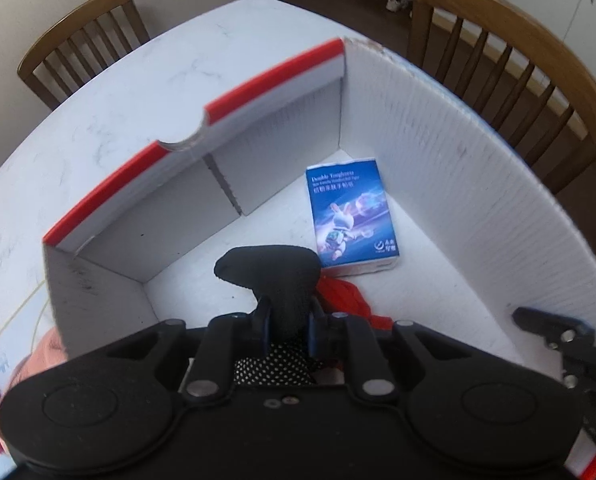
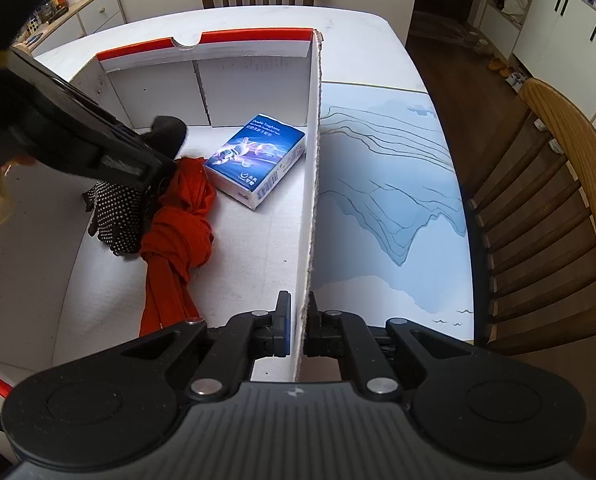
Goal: Organize objects
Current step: 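Carry the black glove with the left gripper into the box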
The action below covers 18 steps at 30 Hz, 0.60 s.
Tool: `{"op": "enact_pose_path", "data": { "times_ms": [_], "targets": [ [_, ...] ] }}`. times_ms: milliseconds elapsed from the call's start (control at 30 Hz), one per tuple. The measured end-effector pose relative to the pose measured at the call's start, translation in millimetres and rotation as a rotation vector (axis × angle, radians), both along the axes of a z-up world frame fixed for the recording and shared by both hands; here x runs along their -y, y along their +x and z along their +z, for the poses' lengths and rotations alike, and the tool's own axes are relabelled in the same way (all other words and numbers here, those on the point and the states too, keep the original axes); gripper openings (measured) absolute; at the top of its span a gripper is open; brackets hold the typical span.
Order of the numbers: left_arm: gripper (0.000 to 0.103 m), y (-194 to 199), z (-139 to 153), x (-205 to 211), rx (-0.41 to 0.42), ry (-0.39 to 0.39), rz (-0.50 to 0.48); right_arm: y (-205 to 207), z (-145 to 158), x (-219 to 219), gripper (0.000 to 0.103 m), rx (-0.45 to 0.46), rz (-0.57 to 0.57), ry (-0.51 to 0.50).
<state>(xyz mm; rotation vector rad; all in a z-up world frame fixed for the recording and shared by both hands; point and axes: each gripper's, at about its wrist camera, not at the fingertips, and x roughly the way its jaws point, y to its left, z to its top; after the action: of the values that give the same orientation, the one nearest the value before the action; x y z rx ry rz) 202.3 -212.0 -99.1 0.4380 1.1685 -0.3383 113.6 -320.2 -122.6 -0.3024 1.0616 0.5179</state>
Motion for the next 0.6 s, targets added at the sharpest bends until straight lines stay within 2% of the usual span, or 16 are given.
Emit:
{"op": "enact_pose_path", "data": {
  "times_ms": [167,300,600],
  "targets": [
    [0.014,1.5,-7.3,2.2,-0.015,0.011,0.0,-1.0,-0.2,-1.0,0.005,0.008,0.017,-0.01],
    [0.018,1.8,-9.0,2.6,-0.012,0.02,0.006,-0.8,0.1,-1.4,0.005,0.009,0.024,-0.012],
    [0.028,-9.9,5.8,-6.7,0.016,-0.018,0.028,-0.7,0.1,0.6,0.005,-0.001,0.03,0.001]
  ]
}}
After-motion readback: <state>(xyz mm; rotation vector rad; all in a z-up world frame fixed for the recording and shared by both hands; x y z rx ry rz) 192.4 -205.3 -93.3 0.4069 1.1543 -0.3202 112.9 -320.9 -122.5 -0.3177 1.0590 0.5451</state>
